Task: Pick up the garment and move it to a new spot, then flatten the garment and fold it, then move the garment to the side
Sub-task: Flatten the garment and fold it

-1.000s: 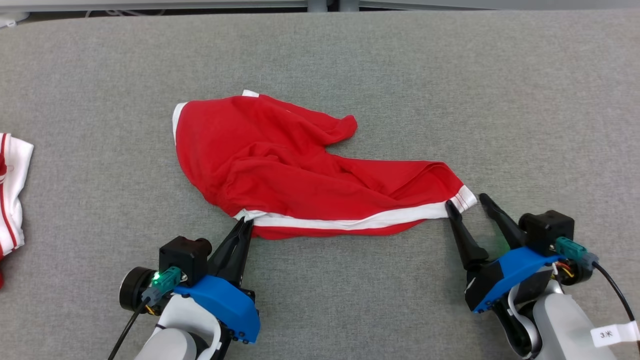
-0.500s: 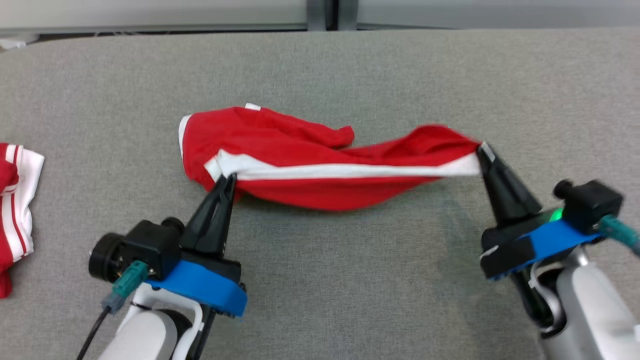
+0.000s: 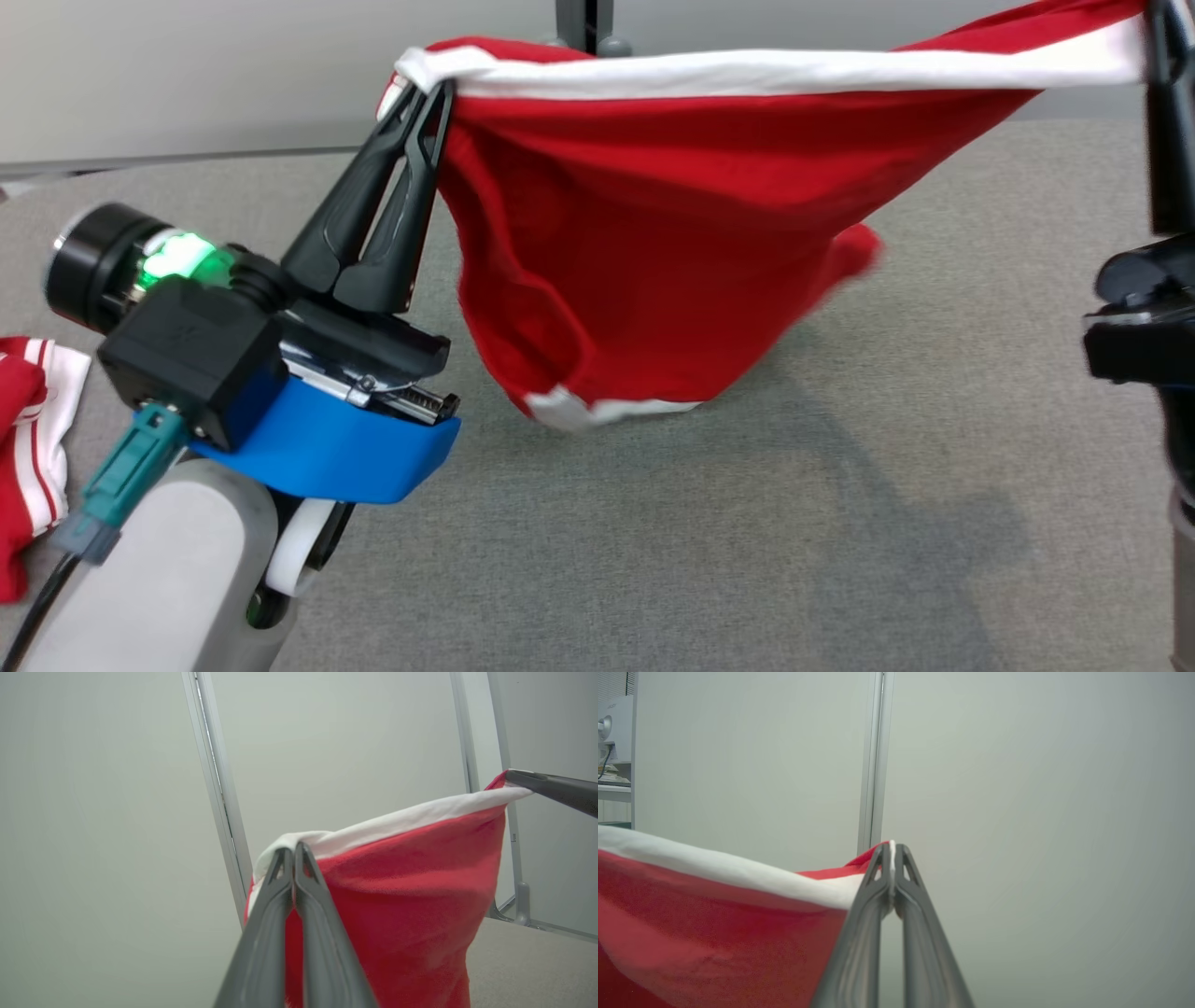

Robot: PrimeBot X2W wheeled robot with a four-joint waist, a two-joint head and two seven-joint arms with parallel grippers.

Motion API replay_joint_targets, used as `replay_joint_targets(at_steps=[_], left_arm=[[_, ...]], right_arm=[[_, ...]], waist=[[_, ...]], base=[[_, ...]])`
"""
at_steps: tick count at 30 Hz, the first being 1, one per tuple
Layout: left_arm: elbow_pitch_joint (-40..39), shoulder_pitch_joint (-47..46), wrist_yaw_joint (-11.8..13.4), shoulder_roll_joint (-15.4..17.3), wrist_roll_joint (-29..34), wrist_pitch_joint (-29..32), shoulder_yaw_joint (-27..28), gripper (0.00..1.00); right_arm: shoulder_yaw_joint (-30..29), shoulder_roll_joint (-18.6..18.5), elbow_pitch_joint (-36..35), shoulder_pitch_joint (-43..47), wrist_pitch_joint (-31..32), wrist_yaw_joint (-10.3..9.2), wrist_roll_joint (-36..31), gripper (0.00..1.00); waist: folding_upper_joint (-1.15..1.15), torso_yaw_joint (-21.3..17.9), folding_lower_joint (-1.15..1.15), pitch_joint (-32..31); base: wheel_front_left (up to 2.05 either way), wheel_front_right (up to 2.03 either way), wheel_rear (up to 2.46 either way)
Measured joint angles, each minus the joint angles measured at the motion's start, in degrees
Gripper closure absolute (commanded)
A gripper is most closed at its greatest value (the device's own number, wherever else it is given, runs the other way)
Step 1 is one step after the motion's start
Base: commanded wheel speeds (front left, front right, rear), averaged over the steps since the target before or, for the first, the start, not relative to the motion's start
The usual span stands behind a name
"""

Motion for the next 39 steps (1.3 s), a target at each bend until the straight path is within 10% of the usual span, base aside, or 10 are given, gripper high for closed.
replay_joint_targets(at_steps=[13,26,39], left_arm=[[8.34,-12.08,-3.89,-3.35,-5.23,2.81,0.55,1.0],[50.46,-41.61,-7.24,-11.77,-7.34,-11.11,5.94,1.0],[86.13,-33.05,-10.07,-18.68,-13.3,-16.85,5.81,1.0]], right_arm=[[-1.72,0.8,4.09,-9.28,4.17,-0.01,2.49,1.0],[3.65,5.46,38.04,-42.41,-7.15,0.0,4.52,1.0],[15.43,9.95,72.44,-36.28,-16.69,0.0,10.85,1.0]], waist=[[0.0,-2.52,0.01,5.47],[0.01,-3.33,0.01,11.69],[0.02,-3.39,0.02,13.94]], base=[[0.0,0.0,0.0],[0.0,0.0,0.0],[0.0,0.0,0.0]])
